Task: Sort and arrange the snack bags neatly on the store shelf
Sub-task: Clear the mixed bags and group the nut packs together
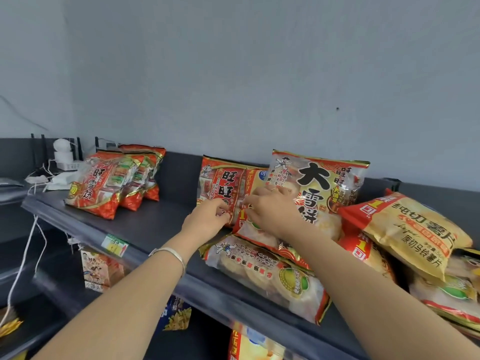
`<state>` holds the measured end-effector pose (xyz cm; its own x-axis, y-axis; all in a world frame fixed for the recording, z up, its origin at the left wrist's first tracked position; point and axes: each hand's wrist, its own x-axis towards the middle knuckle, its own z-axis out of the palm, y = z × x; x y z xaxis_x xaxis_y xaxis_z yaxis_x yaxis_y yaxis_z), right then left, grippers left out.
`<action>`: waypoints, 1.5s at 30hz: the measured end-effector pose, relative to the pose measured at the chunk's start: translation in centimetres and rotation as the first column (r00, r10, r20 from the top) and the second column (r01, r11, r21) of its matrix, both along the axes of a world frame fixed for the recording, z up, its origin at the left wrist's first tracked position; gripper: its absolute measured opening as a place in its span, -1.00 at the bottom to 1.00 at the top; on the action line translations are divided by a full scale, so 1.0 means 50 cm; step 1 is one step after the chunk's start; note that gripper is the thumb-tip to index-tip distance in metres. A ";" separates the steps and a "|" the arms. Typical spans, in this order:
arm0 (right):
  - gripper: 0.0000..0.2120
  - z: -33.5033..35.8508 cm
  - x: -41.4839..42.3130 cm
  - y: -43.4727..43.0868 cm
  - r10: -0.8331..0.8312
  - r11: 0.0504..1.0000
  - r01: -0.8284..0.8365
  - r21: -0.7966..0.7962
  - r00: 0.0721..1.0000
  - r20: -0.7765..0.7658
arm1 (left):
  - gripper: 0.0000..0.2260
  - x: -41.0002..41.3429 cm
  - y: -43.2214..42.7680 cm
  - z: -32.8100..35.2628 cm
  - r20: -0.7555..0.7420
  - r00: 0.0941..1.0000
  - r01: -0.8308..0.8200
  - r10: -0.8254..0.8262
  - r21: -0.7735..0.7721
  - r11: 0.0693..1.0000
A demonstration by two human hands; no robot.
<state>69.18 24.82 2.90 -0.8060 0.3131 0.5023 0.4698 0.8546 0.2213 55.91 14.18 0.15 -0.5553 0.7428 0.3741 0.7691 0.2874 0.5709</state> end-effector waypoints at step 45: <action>-0.58 0.021 -0.080 0.053 -0.670 0.735 0.611 -0.294 0.722 -0.173 | -0.35 -0.145 0.225 0.059 0.493 0.654 0.159 -0.575 0.653 0.740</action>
